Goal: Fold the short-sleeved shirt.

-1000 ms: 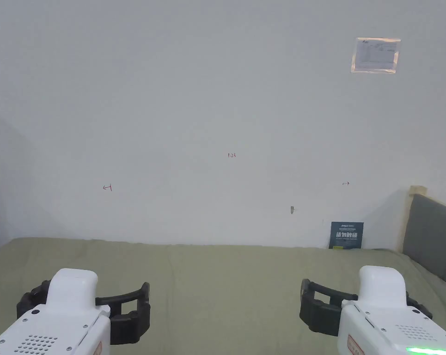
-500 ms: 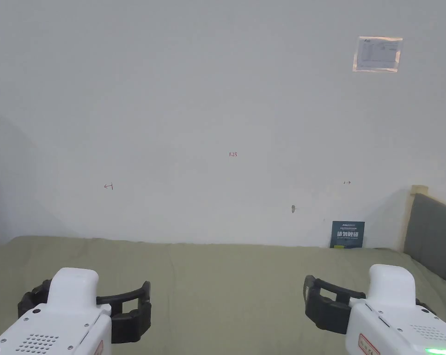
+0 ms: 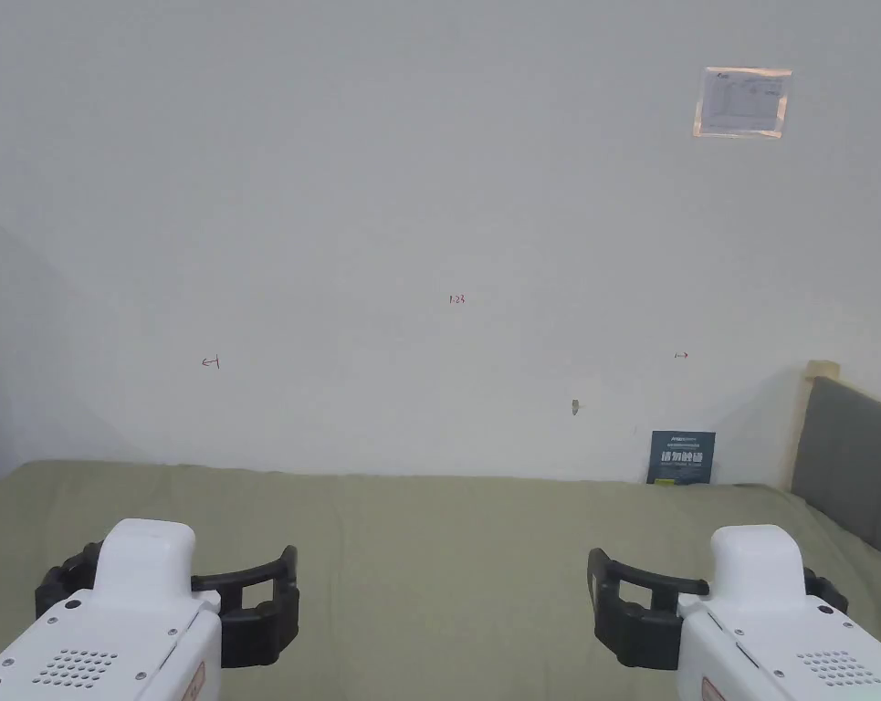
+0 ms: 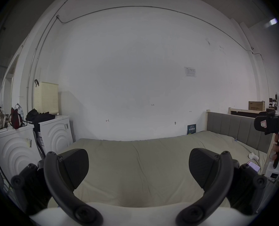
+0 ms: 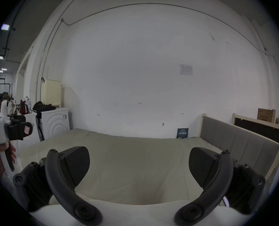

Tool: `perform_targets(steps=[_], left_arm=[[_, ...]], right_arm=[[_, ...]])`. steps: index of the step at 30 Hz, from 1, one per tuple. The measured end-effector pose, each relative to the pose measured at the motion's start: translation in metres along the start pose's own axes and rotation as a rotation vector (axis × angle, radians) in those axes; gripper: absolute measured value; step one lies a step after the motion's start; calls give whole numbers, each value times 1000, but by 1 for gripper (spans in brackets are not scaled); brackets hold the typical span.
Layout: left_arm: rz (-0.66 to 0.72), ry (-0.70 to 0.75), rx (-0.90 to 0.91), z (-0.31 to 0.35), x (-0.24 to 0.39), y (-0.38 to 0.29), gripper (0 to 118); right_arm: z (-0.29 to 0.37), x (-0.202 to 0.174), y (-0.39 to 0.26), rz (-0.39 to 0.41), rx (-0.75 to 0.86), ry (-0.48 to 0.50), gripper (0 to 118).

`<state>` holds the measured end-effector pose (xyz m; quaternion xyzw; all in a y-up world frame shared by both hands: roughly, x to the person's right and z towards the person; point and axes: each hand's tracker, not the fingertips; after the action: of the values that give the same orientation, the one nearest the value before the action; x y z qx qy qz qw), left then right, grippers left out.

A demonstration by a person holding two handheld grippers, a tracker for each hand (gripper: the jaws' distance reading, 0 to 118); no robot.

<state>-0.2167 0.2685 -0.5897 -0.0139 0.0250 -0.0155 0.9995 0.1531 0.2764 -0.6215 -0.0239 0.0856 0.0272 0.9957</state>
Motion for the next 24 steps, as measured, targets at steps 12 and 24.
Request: perform_targets(steps=[12,24], left_arm=[[1,-8,-3,1,1,-1,118],[-5,-12,0,2,3,1,118]], right_arm=[[1,0,0,8,6,19,118],[1,0,-1,2,-6,31,118]])
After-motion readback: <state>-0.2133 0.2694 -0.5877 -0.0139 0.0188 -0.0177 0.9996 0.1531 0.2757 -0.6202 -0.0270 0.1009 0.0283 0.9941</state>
